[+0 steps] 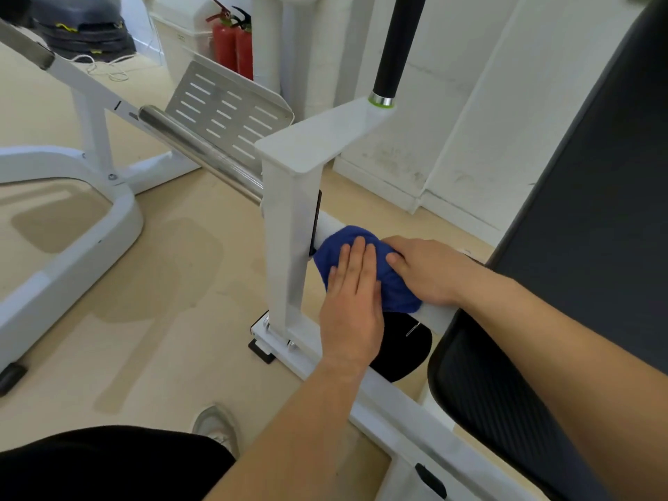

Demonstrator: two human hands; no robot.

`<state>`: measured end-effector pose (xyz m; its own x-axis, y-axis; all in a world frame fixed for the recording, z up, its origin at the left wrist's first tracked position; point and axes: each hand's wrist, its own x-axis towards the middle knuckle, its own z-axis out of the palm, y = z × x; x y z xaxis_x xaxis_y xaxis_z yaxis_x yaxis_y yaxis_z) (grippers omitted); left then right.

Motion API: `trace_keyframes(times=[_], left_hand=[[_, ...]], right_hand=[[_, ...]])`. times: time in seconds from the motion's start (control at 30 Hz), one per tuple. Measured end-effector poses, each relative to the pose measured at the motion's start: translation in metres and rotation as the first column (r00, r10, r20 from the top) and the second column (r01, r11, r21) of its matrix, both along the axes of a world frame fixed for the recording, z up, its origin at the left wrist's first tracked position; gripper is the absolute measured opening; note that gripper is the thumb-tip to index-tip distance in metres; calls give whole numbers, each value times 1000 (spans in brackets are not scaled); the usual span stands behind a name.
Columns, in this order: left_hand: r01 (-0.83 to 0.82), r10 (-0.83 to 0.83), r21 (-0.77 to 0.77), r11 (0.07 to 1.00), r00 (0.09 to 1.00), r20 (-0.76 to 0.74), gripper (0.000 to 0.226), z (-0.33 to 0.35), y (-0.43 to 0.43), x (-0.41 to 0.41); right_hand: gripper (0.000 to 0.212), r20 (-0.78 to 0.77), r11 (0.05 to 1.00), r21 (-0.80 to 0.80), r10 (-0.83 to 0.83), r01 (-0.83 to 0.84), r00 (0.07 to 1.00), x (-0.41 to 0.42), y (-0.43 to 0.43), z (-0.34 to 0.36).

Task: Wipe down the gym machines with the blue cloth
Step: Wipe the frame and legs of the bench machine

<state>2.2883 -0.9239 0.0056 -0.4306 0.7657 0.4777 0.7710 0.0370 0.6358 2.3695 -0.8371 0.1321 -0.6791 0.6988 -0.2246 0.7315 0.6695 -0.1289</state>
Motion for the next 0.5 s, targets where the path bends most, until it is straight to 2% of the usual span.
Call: trace_keyframes(times=[0.07, 0.13, 0.23, 0.3, 0.37, 0.43, 0.5], left_hand=[[30, -30, -10, 1000, 998, -52, 53, 3, 4, -13], [70, -73, -24, 997, 990, -121, 51, 16, 18, -31], [114, -147, -149, 982, 961, -234, 43, 40, 38, -55], [172, -206, -161, 972, 952, -227, 38, 45, 38, -58], [241, -264, -139, 960, 949, -175, 39, 39, 26, -61], [293, -315, -137, 946, 933, -176, 45, 35, 11, -65], [374, -401, -172, 911, 901, -164, 50, 42, 6, -73]], right_hand=[[33, -1, 999, 25, -31, 31, 1000, -5, -1, 0], [29, -7, 991, 2, -136, 136, 991, -15, 7, -2], [27, -54, 962, -30, -274, 272, 960, -26, 12, -11], [21, -84, 942, 26, -333, 336, 939, -29, 1, -15], [28, -130, 911, 150, -367, 384, 921, -27, -25, -20], [41, -253, 869, 265, -355, 418, 900, -22, -50, -29], [57, -390, 842, 279, -339, 461, 856, -18, -66, -44]])
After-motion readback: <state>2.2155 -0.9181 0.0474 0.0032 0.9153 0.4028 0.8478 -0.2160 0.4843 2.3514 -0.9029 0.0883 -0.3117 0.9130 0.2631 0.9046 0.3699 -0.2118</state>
